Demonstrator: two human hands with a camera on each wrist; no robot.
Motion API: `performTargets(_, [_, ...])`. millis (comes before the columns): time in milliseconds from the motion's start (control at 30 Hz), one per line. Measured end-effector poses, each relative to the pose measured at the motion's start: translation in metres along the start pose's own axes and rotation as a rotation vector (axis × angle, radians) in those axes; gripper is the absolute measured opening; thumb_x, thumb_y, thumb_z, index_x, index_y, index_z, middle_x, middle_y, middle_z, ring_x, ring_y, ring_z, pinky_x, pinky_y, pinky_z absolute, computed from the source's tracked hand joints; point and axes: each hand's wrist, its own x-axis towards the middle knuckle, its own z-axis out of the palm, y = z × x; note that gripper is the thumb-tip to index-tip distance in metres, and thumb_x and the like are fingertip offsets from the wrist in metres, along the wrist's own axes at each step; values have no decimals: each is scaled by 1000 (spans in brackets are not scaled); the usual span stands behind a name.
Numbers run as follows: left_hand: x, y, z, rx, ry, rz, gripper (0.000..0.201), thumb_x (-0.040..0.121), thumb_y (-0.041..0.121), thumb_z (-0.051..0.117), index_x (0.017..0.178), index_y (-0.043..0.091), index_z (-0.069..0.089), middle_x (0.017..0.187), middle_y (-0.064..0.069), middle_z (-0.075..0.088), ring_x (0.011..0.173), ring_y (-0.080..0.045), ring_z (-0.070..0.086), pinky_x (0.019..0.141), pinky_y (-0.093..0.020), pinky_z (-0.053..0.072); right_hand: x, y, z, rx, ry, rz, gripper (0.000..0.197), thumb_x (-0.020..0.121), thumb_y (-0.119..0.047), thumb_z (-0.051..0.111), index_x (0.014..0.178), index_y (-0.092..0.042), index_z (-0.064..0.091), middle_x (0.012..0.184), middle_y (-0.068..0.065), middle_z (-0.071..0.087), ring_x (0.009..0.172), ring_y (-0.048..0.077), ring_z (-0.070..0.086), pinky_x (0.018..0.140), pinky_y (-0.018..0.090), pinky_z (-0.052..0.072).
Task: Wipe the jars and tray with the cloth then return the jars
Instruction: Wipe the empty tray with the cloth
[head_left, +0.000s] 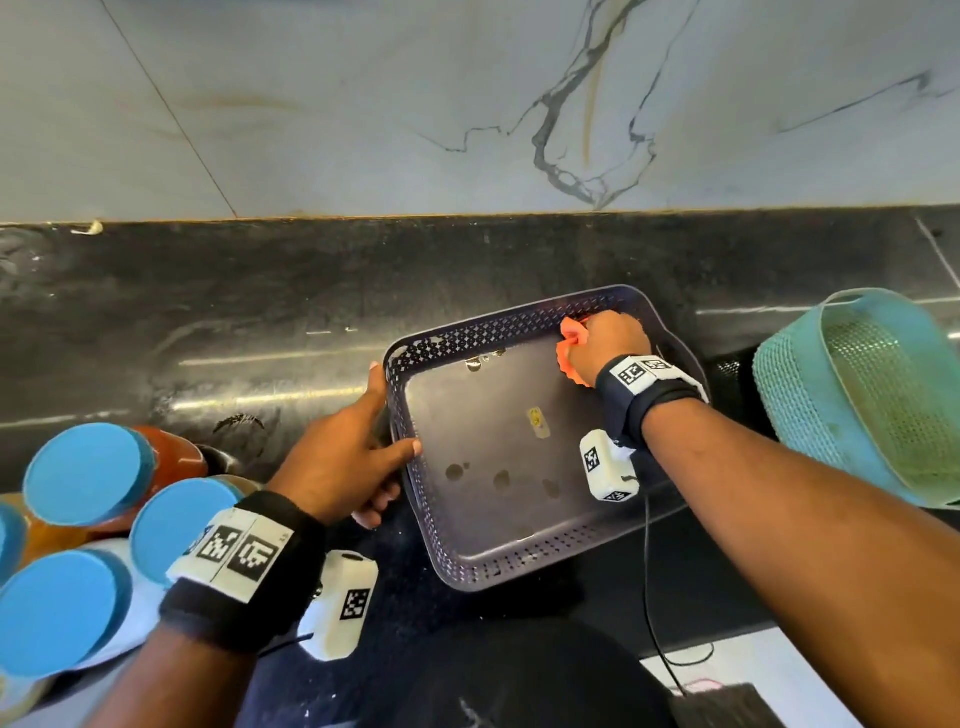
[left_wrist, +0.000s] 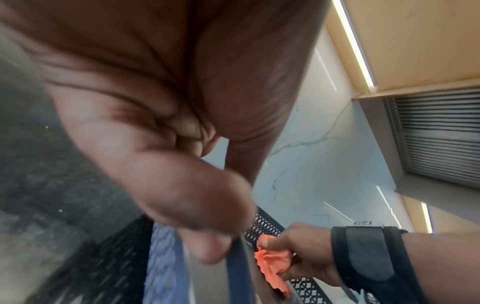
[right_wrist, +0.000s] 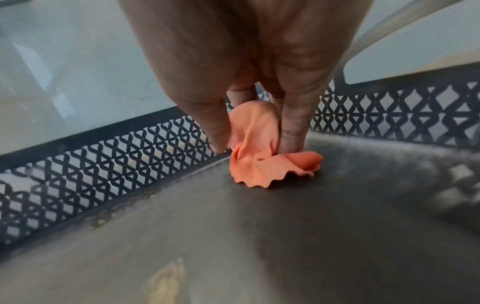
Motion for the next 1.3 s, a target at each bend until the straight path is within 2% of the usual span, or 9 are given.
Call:
performTargets(67, [0, 0, 1, -43, -41, -4, 104, 100, 18, 65, 154, 55, -16, 68, -14, 72, 51, -25, 68, 48, -37, 59, -2, -3, 1, 23, 1, -5, 38, 92, -40, 49, 105, -14, 73, 109, 14, 70, 104, 37, 61, 95, 43, 51])
performTargets(133, [2, -1, 3, -22, -47, 22, 106, 100, 14, 63, 154, 53, -19, 66, -12, 73, 55, -30, 70, 50, -38, 60, -3, -6, -3, 22, 30, 35, 31, 96, -32, 56, 112, -10, 70, 118, 17, 67, 113, 39, 60, 98, 44, 51])
performTargets(367, [3, -4, 0, -53, -92, 48, 106, 100, 8, 59, 154, 52, -21, 72, -14, 72, 66, -39, 72, 55, -43, 63, -6, -26, -5, 63, 98, 101, 24, 83, -24, 80, 93, -3, 71, 103, 18, 72, 95, 39, 69, 73, 36, 54])
performTargets(533, [3, -7, 0, -115, -117, 75, 106, 101, 7, 59, 152, 55, -20, 72, -16, 71, 59, -28, 68, 55, -42, 62, -27, -57, 25, 21, 2, -52, 29, 84, -35, 77, 97, -9, 75, 100, 12, 75, 93, 33, 71, 82, 31, 57])
performTargets(733, [5, -8, 1, -117, -122, 78, 106, 101, 7, 59, 153, 55, -19, 69, -15, 71, 58, -29, 70, 54, -39, 61, -60, -88, 49, -101, -150, -369, 29, 91, -39, 69, 103, -13, 76, 106, 12, 71, 102, 33, 65, 73, 27, 42])
performTargets(833, [4, -7, 3, -27, -72, 72, 103, 98, 11, 60, 156, 50, -16, 67, -11, 73, 57, -28, 72, 54, -36, 59, -73, -102, 58, -213, -216, -556, 28, 90, -36, 68, 107, -16, 75, 107, 11, 71, 103, 31, 66, 78, 30, 47])
performTargets(967, [13, -4, 19, 314, 171, 68, 89, 100, 30, 52, 161, 24, -11, 92, -13, 74, 84, -35, 72, 68, -38, 51, -79, -111, 57, -320, -217, -725, 21, 93, -26, 63, 104, -12, 75, 105, 10, 70, 101, 30, 67, 80, 32, 49])
performTargets(1067, [19, 1, 27, 426, 211, 30, 77, 105, 29, 39, 160, 10, -12, 95, -16, 71, 87, -38, 69, 69, -39, 45, -74, -113, 56, -372, -221, -782, 23, 93, -26, 64, 107, -12, 75, 109, 10, 70, 103, 29, 65, 81, 30, 47])
performTargets(1300, [14, 0, 25, 450, 216, -2, 74, 104, 34, 37, 161, 16, -8, 100, -21, 69, 95, -42, 68, 71, -36, 37, -67, -86, 52, -489, -262, -879, 20, 83, -24, 71, 98, -14, 77, 105, 9, 68, 98, 31, 66, 82, 33, 51])
